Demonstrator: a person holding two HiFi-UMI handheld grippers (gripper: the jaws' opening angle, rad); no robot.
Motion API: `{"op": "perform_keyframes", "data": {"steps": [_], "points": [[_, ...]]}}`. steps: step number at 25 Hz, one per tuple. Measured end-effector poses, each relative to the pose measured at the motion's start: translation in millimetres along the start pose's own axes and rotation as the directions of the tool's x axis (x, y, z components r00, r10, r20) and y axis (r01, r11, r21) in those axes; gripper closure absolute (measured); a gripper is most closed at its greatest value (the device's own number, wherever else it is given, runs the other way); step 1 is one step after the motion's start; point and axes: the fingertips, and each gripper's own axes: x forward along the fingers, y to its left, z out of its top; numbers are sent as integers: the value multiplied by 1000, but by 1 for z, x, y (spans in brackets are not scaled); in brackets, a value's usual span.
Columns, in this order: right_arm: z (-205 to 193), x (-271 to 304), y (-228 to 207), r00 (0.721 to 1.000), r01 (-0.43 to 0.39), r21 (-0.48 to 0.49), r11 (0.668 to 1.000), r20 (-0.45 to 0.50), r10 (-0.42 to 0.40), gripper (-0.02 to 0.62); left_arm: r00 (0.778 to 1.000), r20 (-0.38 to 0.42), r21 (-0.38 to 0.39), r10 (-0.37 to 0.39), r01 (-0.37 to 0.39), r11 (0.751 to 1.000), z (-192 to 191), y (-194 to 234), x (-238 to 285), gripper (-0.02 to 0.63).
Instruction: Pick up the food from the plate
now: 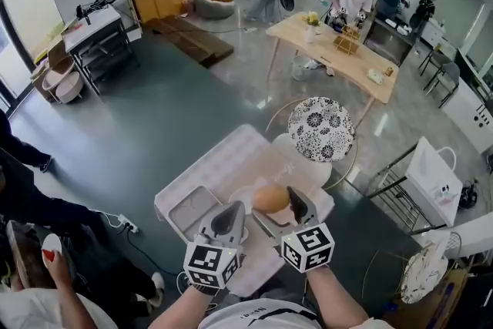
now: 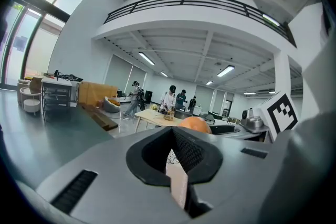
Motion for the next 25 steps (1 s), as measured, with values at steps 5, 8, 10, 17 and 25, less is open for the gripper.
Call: {"op": "perform_keyframes", "data": {"steps": [5, 8, 10, 17, 25], "points": [[17, -16, 2, 999, 8, -7, 1000, 36, -8, 183, 999, 35, 22, -9, 8, 1000, 16, -10, -6, 600], [22, -24, 2, 999, 12, -17, 1000, 50, -11, 183, 999, 37, 25, -10, 9, 1000, 15, -16, -7, 600], [24, -27, 3, 998, 10, -23, 1000, 58, -9, 183, 999, 40, 25, -9, 8, 1000, 15, -19, -10, 600], [31, -33, 6, 997, 12, -41, 999, 76, -8, 183, 998, 55, 32, -7, 6, 999, 23, -25, -13, 600], [29, -36, 9, 997, 12, -53, 999, 80, -8, 183, 998, 57, 32, -9, 7, 999, 20, -28, -15, 600]]}}
